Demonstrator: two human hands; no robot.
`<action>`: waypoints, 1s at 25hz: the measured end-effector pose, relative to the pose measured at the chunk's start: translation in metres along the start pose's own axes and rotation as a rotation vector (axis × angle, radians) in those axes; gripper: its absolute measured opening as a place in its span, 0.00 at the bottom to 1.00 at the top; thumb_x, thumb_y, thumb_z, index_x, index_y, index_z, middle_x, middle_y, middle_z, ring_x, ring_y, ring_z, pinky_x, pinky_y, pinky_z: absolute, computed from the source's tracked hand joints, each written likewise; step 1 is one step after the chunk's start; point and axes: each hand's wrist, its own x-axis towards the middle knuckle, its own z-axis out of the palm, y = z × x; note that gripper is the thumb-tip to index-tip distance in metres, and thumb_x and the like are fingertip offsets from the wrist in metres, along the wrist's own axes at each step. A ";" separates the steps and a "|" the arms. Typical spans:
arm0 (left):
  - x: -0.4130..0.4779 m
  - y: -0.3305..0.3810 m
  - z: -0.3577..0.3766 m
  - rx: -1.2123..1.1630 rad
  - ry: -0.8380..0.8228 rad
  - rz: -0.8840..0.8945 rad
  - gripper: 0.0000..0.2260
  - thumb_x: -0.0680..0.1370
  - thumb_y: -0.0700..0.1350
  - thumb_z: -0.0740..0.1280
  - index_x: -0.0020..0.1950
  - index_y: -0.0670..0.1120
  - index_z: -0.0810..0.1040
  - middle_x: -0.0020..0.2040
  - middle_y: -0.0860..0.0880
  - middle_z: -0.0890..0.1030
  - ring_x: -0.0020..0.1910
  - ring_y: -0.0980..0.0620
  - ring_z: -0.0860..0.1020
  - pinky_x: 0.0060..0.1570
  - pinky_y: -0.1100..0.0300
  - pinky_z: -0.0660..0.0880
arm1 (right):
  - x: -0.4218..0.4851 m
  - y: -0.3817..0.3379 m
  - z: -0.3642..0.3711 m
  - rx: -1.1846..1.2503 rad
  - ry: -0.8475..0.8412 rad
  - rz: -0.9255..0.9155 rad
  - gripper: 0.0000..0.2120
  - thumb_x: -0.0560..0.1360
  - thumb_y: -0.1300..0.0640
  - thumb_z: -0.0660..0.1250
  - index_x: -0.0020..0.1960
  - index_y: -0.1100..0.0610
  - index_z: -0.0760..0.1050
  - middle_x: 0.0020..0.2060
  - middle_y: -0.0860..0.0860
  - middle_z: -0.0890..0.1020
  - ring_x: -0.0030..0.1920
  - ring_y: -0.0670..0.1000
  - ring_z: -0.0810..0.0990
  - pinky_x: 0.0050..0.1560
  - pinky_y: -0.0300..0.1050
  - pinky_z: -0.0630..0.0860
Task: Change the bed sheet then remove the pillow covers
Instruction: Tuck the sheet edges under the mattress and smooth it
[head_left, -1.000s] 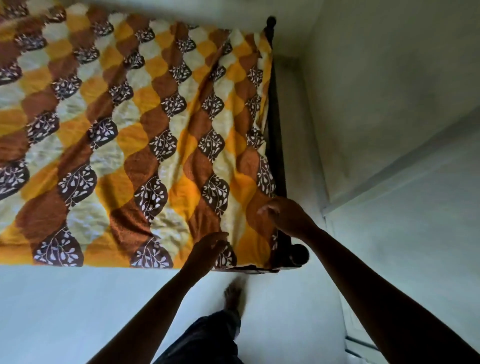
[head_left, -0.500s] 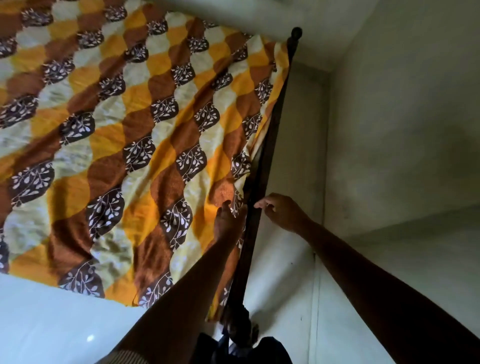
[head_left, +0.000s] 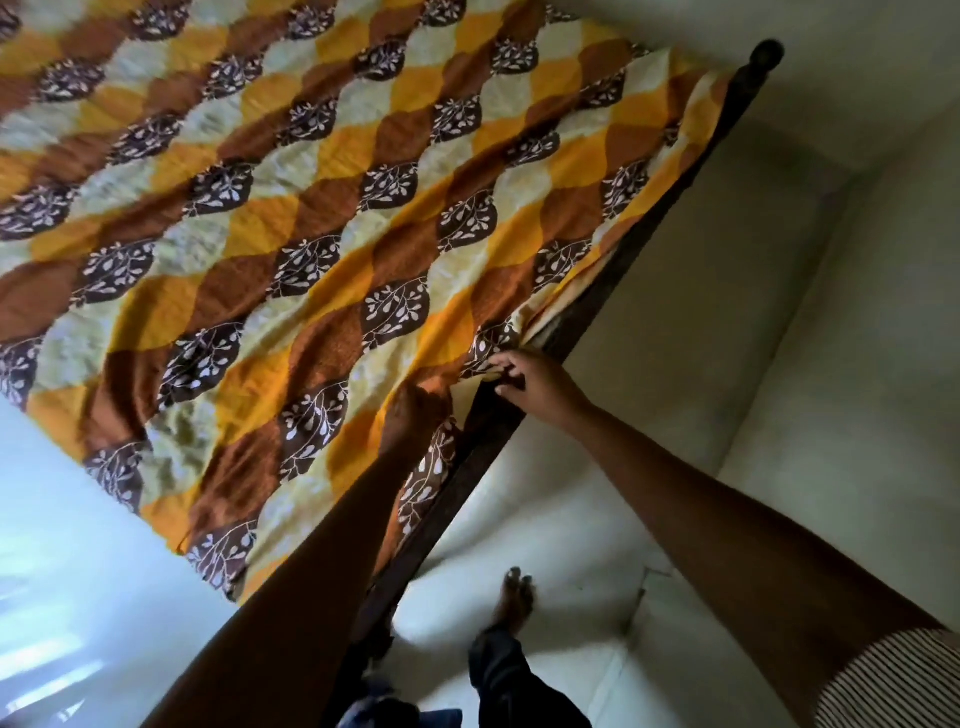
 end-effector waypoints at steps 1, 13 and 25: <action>-0.005 -0.002 0.004 0.219 0.000 0.071 0.10 0.78 0.48 0.64 0.55 0.43 0.72 0.53 0.41 0.77 0.48 0.45 0.77 0.41 0.55 0.73 | 0.005 0.004 0.000 -0.059 -0.049 -0.036 0.20 0.73 0.60 0.69 0.64 0.57 0.72 0.64 0.56 0.74 0.63 0.56 0.73 0.58 0.45 0.73; 0.016 0.008 -0.014 -0.431 0.003 -0.426 0.09 0.81 0.45 0.56 0.49 0.46 0.75 0.44 0.50 0.75 0.41 0.53 0.80 0.28 0.65 0.75 | 0.029 0.003 -0.018 -0.001 -0.158 -0.188 0.15 0.74 0.62 0.68 0.60 0.59 0.77 0.56 0.54 0.80 0.55 0.52 0.79 0.51 0.39 0.74; -0.006 0.017 -0.008 0.249 0.364 0.324 0.14 0.77 0.54 0.60 0.53 0.46 0.77 0.46 0.49 0.79 0.43 0.50 0.75 0.44 0.57 0.71 | 0.061 -0.019 -0.039 -0.393 -0.236 -0.464 0.11 0.71 0.54 0.71 0.51 0.55 0.76 0.43 0.52 0.83 0.44 0.55 0.81 0.39 0.43 0.72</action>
